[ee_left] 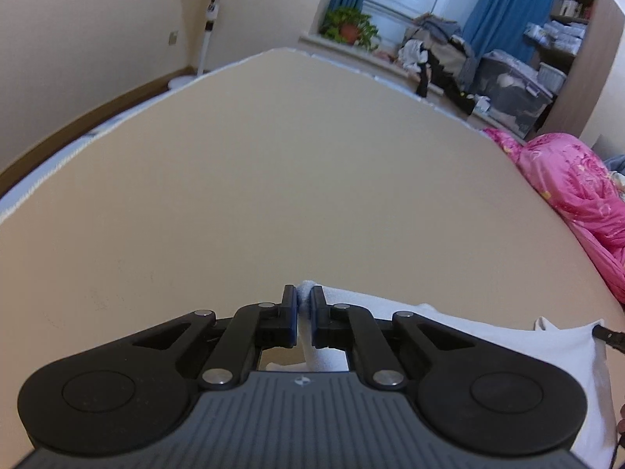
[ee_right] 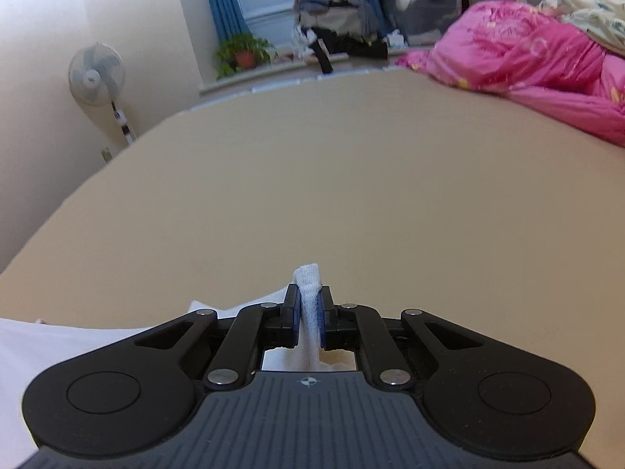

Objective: Fold small clothes

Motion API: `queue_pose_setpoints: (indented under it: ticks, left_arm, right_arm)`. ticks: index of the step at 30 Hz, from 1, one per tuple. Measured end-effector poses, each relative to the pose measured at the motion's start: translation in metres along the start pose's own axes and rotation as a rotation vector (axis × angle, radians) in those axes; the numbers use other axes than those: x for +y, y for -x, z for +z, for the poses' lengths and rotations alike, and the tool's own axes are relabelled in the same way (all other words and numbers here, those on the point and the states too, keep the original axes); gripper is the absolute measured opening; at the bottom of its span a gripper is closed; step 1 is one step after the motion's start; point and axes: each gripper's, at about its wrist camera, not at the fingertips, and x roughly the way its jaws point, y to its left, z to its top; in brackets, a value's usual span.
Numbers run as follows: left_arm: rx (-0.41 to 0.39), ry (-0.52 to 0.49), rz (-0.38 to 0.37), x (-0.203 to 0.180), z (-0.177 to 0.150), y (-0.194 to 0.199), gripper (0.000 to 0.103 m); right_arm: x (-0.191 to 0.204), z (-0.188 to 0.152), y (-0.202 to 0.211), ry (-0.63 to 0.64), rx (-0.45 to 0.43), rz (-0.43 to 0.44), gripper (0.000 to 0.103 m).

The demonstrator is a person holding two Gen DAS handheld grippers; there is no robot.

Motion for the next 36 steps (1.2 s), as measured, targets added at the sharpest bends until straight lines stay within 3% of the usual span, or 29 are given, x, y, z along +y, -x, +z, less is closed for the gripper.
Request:
queue_pose_setpoints:
  ticks: [3,6,8,10,14,16,20,22,26,28,30,32,33,36]
  left_arm:
    - [0.020,0.023,-0.006,0.007,0.003,0.000,0.009]
    - [0.045,0.068,-0.006,0.019,0.004,0.005,0.017]
    - [0.043,0.097,-0.021,0.024,0.004,0.016,0.017]
    - [0.058,0.107,-0.057,0.024,0.002,0.032,0.017]
    - [0.210,0.050,-0.085,0.023,-0.013,0.063,0.017]
    - [0.275,0.028,-0.082,0.025,-0.026,0.080,0.022]
    - [0.304,-0.005,-0.118,0.031,-0.056,0.115,0.037]
    - [0.307,-0.010,-0.135,0.033,-0.067,0.120,0.037]
    - [0.400,0.045,-0.171,0.029,-0.086,0.110,0.036]
    - [0.412,-0.050,-0.153,0.021,-0.094,0.108,0.030]
    - [0.410,-0.113,-0.128,0.016,-0.098,0.110,0.009]
    - [0.392,-0.070,-0.168,0.024,-0.094,0.118,0.005]
    - [0.369,-0.048,-0.185,0.028,-0.091,0.124,0.005]
    - [0.369,-0.011,-0.204,0.039,-0.092,0.135,0.004]
  right_arm:
    - [0.004,-0.003,-0.011,0.002,0.029,-0.031,0.012]
    - [0.002,-0.001,-0.007,-0.030,0.046,-0.104,0.034]
    - [-0.001,0.003,0.011,-0.053,0.033,-0.103,0.036]
    - [-0.002,0.006,0.031,-0.069,0.056,-0.082,0.037]
    - [-0.006,0.008,0.080,-0.092,0.134,0.030,0.044]
    - [-0.005,-0.001,0.102,-0.061,0.173,0.083,0.049]
    - [-0.007,-0.039,0.121,-0.008,0.270,0.109,0.049]
    - [-0.011,-0.049,0.113,-0.044,0.345,0.073,0.049]
    - [-0.007,-0.061,0.108,0.007,0.375,0.072,0.048]
    - [-0.009,-0.067,0.104,0.015,0.411,0.058,0.048]
    - [-0.010,-0.071,0.101,0.024,0.440,0.052,0.043]
    - [-0.017,-0.069,0.101,0.017,0.433,0.056,0.011]
    - [-0.018,-0.070,0.104,0.001,0.426,0.074,0.003]
    - [-0.023,-0.067,0.116,-0.017,0.372,0.114,0.003]
